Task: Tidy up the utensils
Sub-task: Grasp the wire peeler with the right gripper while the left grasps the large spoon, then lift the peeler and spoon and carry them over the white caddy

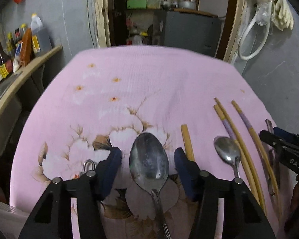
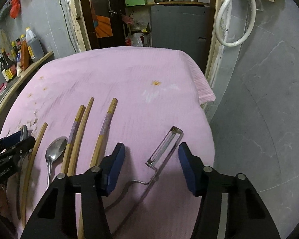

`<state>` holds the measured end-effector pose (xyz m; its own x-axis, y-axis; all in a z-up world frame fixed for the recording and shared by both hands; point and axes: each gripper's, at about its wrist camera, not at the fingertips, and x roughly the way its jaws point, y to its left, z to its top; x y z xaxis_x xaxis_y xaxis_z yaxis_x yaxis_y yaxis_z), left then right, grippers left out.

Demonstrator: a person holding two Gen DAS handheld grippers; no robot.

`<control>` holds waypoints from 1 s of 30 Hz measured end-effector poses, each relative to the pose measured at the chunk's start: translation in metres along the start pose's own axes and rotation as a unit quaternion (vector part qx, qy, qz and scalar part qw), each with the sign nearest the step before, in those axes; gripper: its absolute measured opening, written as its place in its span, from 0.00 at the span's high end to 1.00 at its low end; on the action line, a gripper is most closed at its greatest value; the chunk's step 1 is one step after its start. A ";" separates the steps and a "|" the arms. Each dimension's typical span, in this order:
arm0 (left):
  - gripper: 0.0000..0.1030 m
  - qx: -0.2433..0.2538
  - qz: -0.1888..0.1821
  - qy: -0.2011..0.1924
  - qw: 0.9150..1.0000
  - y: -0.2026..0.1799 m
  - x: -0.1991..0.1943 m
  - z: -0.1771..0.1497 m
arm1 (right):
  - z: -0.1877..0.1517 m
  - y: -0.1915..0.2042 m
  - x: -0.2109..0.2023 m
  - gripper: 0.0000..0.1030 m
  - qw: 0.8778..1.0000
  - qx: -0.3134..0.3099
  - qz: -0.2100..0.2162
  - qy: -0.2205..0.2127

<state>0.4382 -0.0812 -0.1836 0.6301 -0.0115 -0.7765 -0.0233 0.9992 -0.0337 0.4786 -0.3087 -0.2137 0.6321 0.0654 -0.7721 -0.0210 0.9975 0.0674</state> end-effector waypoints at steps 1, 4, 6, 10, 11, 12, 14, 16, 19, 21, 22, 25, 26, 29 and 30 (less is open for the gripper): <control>0.56 0.000 -0.002 -0.001 1.000 -0.001 -0.001 0.000 | 0.001 0.000 0.000 0.61 1.000 -0.001 -0.002 0.000; 0.65 0.002 -0.006 -0.001 1.000 -0.003 -0.002 -0.001 | 0.002 0.005 0.000 0.76 1.000 -0.004 0.004 -0.001; 0.65 -0.003 -0.013 0.001 1.000 -0.002 -0.002 -0.002 | 0.002 0.010 -0.001 0.80 1.000 -0.009 0.014 -0.001; 0.65 -0.013 -0.031 0.006 0.999 0.000 -0.003 -0.001 | 0.001 0.018 -0.003 0.82 0.999 -0.019 0.038 0.006; 0.65 -0.012 -0.035 0.008 0.999 -0.001 -0.003 -0.001 | 0.002 0.019 -0.002 0.82 0.999 -0.022 0.041 0.008; 0.65 -0.010 -0.035 0.011 0.999 -0.002 -0.004 0.000 | 0.003 0.020 -0.001 0.82 0.999 -0.026 0.043 0.013; 0.65 0.005 -0.030 0.020 0.999 -0.007 -0.002 0.002 | 0.006 0.019 0.000 0.82 0.998 -0.025 0.047 0.021; 0.65 0.014 -0.026 0.027 0.999 -0.009 0.000 0.004 | 0.010 0.019 0.002 0.81 0.998 -0.020 0.049 0.030; 0.65 0.024 -0.022 0.033 0.999 -0.012 0.002 0.007 | 0.014 0.021 0.006 0.81 0.998 -0.021 0.042 0.038; 0.66 0.031 -0.019 0.033 0.999 -0.014 0.002 0.007 | 0.016 0.023 0.006 0.81 0.998 -0.018 0.034 0.042; 0.66 0.032 -0.018 0.032 0.999 -0.014 0.002 0.007 | 0.017 0.024 0.007 0.83 0.998 -0.016 0.032 0.043; 0.66 0.027 -0.024 0.032 0.999 -0.012 0.002 0.008 | 0.019 0.024 0.006 0.87 0.998 0.000 0.032 0.046; 0.66 0.024 -0.026 0.031 0.999 -0.011 0.000 0.007 | 0.020 0.019 0.006 0.87 0.998 0.017 0.044 0.047; 0.66 0.024 -0.031 0.013 0.999 -0.009 -0.009 0.008 | 0.018 0.015 -0.002 0.87 0.997 0.031 0.055 0.035; 0.66 0.026 -0.032 0.008 0.999 -0.008 -0.012 0.007 | 0.017 0.016 -0.006 0.88 0.998 0.030 0.057 0.028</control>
<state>0.4366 -0.0892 -0.1695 0.6158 -0.0763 -0.7842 0.0572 0.9970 -0.0521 0.4878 -0.2939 -0.1971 0.5841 0.1819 -0.7911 -0.0434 0.9802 0.1934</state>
